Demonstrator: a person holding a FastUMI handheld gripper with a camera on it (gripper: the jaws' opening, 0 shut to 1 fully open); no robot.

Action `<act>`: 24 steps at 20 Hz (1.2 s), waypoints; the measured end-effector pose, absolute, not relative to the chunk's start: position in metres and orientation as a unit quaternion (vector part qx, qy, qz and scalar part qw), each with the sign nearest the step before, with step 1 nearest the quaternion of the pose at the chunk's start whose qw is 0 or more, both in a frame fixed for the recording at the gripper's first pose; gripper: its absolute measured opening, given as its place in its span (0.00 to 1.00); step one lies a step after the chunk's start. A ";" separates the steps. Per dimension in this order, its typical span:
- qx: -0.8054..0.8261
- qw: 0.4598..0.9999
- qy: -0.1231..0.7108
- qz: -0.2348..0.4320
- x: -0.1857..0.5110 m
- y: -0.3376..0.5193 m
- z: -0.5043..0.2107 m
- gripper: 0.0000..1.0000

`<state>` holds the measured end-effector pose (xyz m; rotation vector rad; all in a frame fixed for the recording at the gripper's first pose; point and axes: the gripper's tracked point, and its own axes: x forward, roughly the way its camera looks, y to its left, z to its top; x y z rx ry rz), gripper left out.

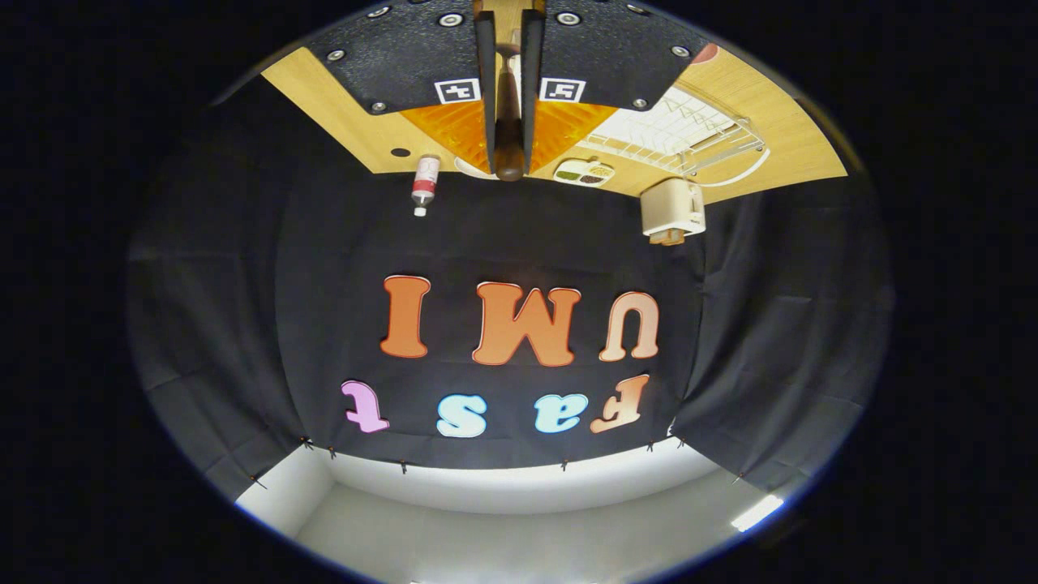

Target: Take the plate from the dish rack, then take the spoon from the basket and place it into the plate.

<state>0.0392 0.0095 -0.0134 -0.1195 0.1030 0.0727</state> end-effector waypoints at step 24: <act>0.010 0.969 0.119 0.216 -0.020 0.097 -0.123 0.12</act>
